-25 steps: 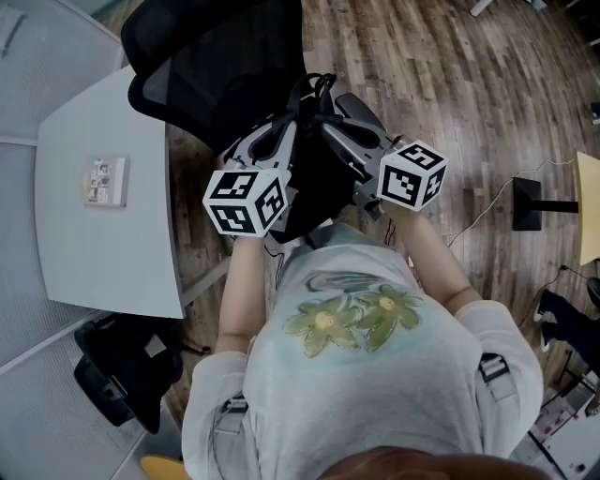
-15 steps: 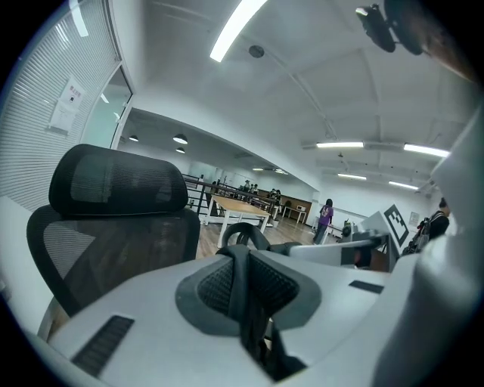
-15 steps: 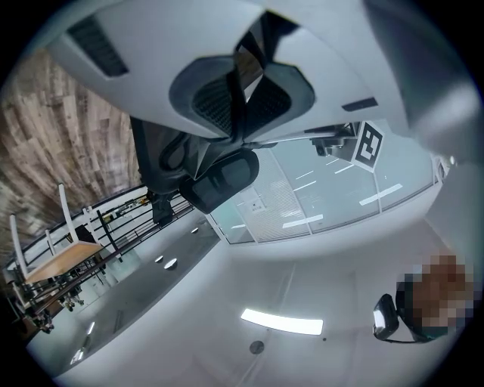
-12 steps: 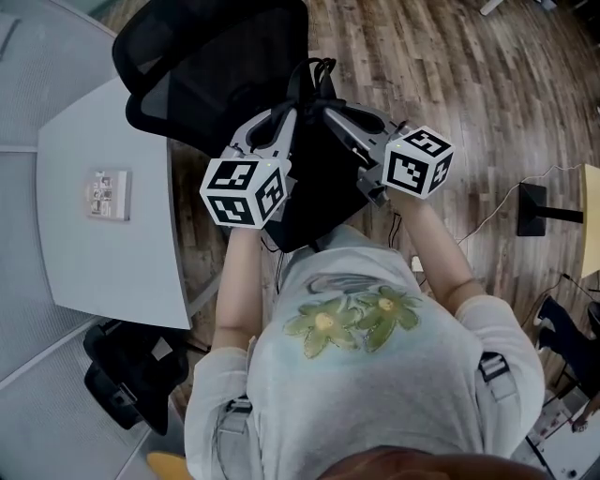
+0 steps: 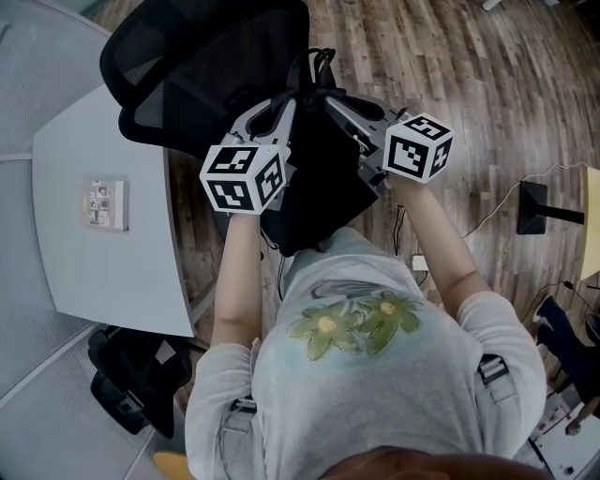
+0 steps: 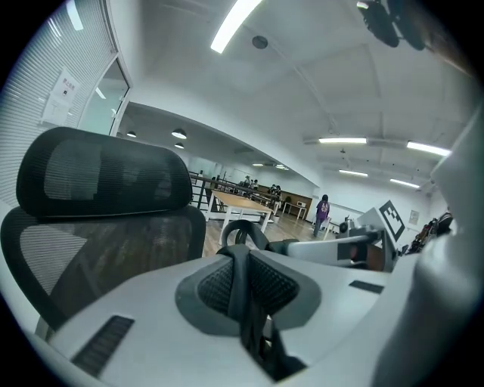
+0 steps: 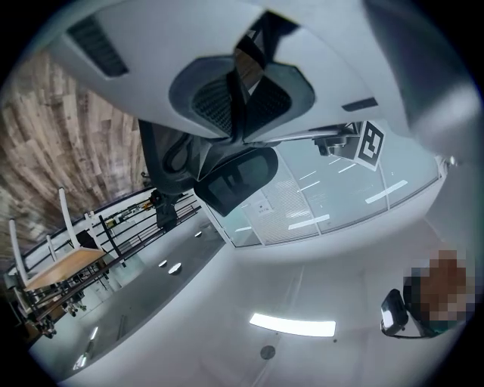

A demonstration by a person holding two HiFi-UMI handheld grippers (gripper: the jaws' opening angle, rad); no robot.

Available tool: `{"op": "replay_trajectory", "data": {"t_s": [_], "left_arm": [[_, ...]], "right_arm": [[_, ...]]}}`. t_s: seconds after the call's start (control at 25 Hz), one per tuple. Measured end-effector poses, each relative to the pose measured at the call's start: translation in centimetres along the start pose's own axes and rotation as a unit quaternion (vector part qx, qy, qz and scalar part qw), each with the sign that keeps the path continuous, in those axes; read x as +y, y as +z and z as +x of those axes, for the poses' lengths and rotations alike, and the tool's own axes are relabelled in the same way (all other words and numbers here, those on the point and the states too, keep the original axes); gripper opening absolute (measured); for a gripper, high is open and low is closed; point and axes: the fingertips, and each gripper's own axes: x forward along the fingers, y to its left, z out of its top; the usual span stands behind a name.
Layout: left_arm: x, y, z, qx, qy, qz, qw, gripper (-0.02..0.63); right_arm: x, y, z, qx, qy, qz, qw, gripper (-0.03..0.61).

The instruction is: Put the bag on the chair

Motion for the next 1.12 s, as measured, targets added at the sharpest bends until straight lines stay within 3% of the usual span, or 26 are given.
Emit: {"op": "replay_trajectory", "data": {"t_s": [0.24,0.48,0.72,1.12], "left_arm": [[2.2,-2.8,2.0,0.023,0.004,-0.033,0.9992,0.049],[4.2,-8.1,3.4,0.043,0.014,-0.066,0.9968,0.049],[4.1,-11.7,3.9,0.075,0.006,-0.05,0.9959,0.052],[3.6,-18.4,4.7,0.13,0.001,-0.066,0.9893,0.055]], "right_arm": [[-2.9,-2.6,1.6,0.033,-0.015,0.016,0.999,0.043],[-5.0,-7.6,2.5,0.091,-0.02,0.018,0.996,0.044],[-7.0,-10.7,2.6,0.108,-0.045,0.028,0.993,0.044],[-11.5,-16.6,1.3,0.153,-0.11,0.06,0.98,0.048]]}}
